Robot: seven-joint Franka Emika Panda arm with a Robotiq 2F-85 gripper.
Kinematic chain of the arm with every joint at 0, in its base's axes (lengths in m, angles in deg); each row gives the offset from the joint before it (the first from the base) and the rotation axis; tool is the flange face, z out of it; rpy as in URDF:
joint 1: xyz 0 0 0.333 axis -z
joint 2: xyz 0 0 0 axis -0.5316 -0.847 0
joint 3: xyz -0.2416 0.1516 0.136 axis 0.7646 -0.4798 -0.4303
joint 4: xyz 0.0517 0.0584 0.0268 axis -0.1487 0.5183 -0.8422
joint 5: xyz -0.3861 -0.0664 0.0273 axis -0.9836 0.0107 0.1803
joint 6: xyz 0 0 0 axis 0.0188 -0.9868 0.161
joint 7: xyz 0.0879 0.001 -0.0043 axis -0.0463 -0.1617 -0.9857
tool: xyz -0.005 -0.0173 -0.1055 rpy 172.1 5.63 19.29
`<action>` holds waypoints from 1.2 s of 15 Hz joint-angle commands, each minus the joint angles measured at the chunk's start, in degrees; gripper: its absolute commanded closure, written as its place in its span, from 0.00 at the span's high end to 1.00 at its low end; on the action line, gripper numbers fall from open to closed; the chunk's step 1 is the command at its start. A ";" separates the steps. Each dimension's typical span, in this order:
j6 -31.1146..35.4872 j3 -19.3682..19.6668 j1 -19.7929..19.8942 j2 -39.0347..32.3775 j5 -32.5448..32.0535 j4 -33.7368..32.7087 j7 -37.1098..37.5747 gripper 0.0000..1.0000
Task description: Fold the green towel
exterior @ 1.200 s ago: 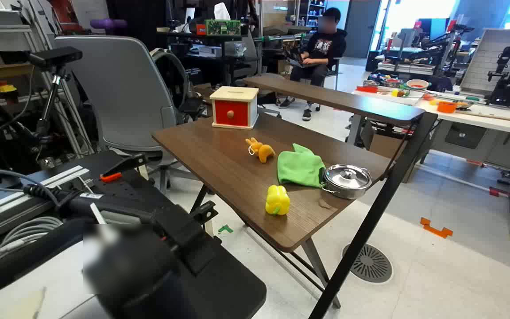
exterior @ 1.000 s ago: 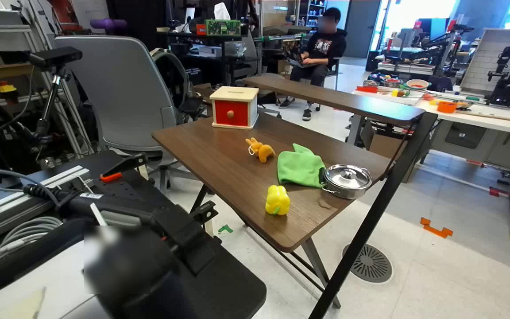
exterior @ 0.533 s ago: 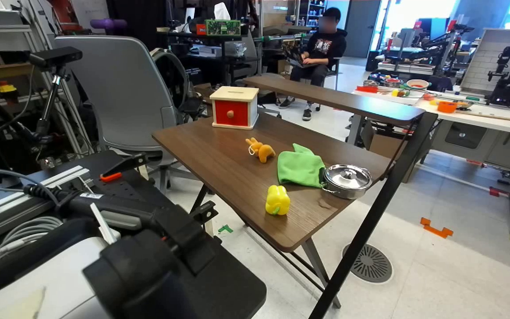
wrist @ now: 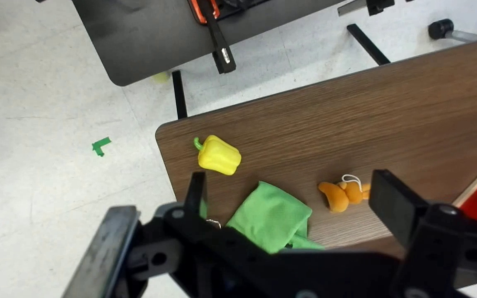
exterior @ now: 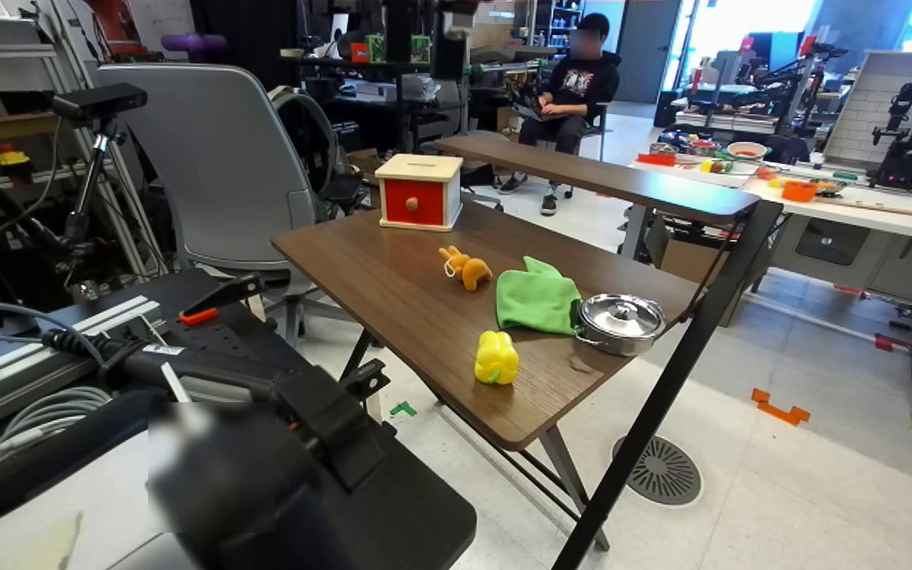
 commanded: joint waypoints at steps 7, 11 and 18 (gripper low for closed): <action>4.96 -1.62 0.94 -24.09 -4.47 -16.24 -8.45 1.00; 8.59 -1.79 0.74 -31.53 -10.89 -21.46 -11.15 1.00; 16.99 -2.32 1.30 -43.15 -16.33 -30.10 -13.43 1.00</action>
